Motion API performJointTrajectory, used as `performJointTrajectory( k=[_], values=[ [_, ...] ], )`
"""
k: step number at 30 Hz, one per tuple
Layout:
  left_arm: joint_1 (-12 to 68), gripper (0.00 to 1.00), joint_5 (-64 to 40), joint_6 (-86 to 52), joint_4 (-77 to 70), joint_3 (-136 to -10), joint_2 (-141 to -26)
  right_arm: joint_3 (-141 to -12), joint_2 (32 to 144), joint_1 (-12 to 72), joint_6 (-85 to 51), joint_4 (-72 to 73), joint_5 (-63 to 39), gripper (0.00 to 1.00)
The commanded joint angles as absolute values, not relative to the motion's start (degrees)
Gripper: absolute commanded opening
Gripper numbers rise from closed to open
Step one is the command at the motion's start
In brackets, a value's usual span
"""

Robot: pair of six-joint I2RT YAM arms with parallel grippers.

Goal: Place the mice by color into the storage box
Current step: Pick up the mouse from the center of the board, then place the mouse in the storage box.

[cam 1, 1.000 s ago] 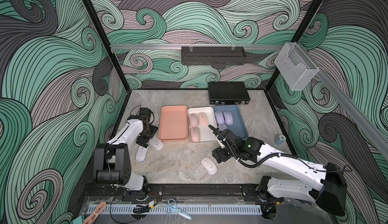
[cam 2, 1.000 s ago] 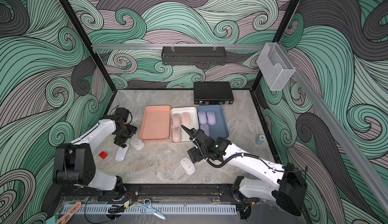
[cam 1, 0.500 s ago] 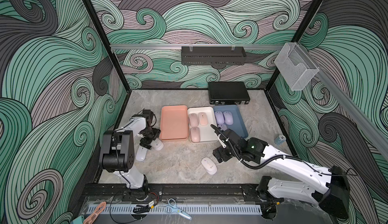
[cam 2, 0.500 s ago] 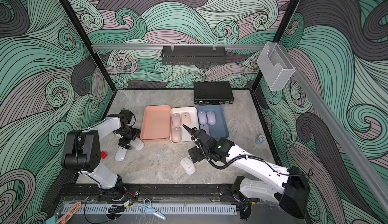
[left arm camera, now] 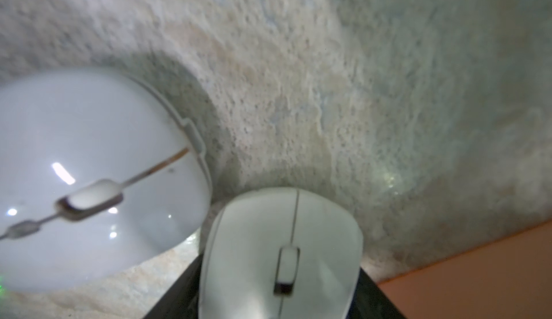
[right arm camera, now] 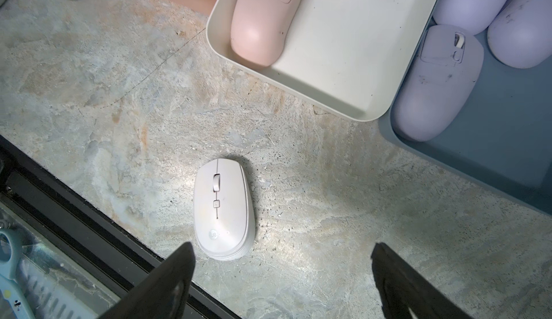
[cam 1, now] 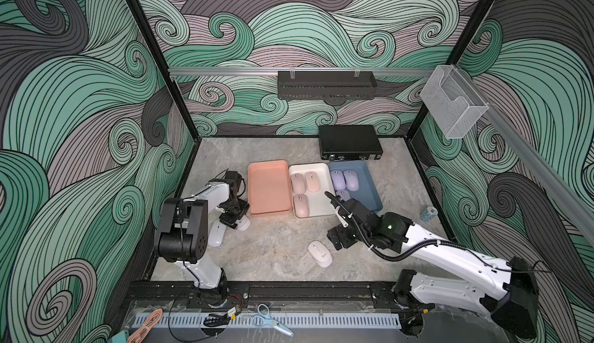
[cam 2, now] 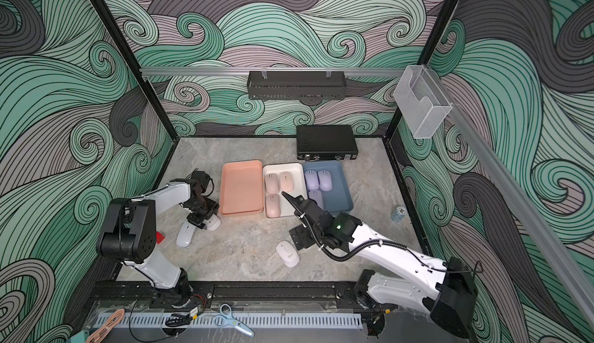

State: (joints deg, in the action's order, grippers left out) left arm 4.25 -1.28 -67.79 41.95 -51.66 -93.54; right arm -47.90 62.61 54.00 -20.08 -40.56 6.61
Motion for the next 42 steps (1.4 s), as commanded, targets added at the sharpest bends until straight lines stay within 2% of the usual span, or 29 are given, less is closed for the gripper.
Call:
performJointTrajectory(
  k=[1, 3, 11, 16, 23, 31, 37, 42],
  values=[
    [4.65, 0.60, 0.22, -67.64, 42.15, -48.83, -92.07, -47.70, 62.05, 54.31, -20.92, -41.05, 7.55, 0.92],
    [4.66, 0.57, 0.53, -66.85, 42.79, -48.63, -90.61, -48.14, 62.05, 54.29, -20.83, -41.30, 7.41, 0.91],
    [4.81, 0.55, 4.80, -61.48, 48.88, -53.18, -81.91, -48.53, 61.61, 54.36, -20.94, -40.96, 7.81, 0.91],
    [5.69, 0.54, 0.40, -53.36, 49.74, -61.78, -81.02, -48.39, 62.12, 54.37, -20.98, -40.73, 8.25, 0.91],
    [12.02, 0.54, -2.40, -34.84, 54.48, -81.77, -96.04, -48.25, 63.18, 54.31, -20.74, -40.19, 8.44, 0.91],
    [14.01, 0.55, 3.56, -17.88, 64.41, -97.65, -116.16, -48.16, 61.99, 54.23, -20.83, -41.13, 9.09, 0.91],
    [14.32, 0.58, 3.61, -15.53, 64.28, -101.57, -122.85, -47.31, 61.06, 54.21, -21.51, -41.30, 9.50, 0.91],
    [14.20, 0.58, 8.99, -17.83, 64.29, -105.27, -127.02, -46.50, 61.06, 54.18, -21.94, -40.71, 9.21, 0.90]
  ],
)
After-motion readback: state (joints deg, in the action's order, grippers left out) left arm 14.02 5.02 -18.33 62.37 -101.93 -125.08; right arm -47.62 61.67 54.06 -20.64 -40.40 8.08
